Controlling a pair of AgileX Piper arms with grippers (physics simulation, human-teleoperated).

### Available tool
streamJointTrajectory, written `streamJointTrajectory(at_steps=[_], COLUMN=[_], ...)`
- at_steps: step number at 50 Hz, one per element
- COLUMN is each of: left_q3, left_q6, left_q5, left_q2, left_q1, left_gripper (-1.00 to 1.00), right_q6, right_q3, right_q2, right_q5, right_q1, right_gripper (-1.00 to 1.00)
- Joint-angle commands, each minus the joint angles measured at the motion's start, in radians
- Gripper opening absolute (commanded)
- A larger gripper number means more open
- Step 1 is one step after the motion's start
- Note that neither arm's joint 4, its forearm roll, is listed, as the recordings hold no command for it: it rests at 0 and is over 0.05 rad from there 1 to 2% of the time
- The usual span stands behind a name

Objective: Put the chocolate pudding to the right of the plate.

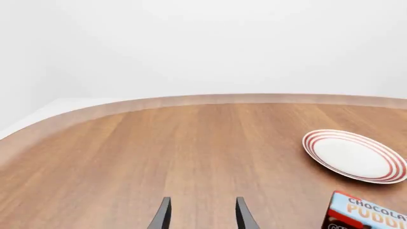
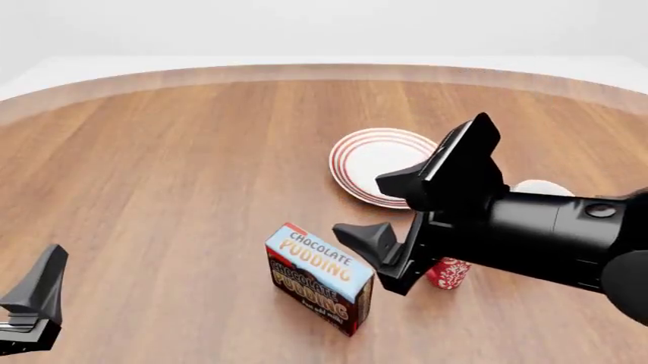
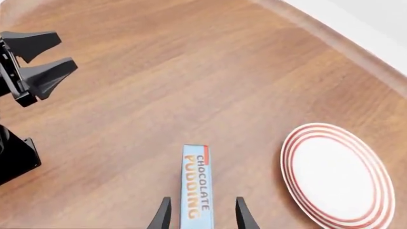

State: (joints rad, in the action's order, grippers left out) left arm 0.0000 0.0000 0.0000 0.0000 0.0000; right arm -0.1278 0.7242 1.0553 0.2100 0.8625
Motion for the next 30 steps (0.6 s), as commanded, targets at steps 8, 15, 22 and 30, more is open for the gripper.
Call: streamJointTrajectory(at_steps=[8,15,22,30], left_q3=[0.0,0.0,0.0,0.0], left_q6=[0.0,0.0,0.0,0.0], left_q5=[0.0,0.0,0.0,0.0], left_q2=[0.0,0.0,0.0,0.0], left_q1=[0.0,0.0,0.0,0.0], left_gripper=[1.0,1.0,1.0,1.0], right_q6=[0.009,-0.009,-0.02,-0.019], right_q3=[-0.007,0.019,0.036,0.033], right_q2=[0.075,0.117,0.146,0.174], right_q5=[-0.053,-0.053,-0.059,-0.082], right_q1=[0.01,0.016,0.01,-0.001], right_gripper=[1.0,1.0,1.0,1.0])
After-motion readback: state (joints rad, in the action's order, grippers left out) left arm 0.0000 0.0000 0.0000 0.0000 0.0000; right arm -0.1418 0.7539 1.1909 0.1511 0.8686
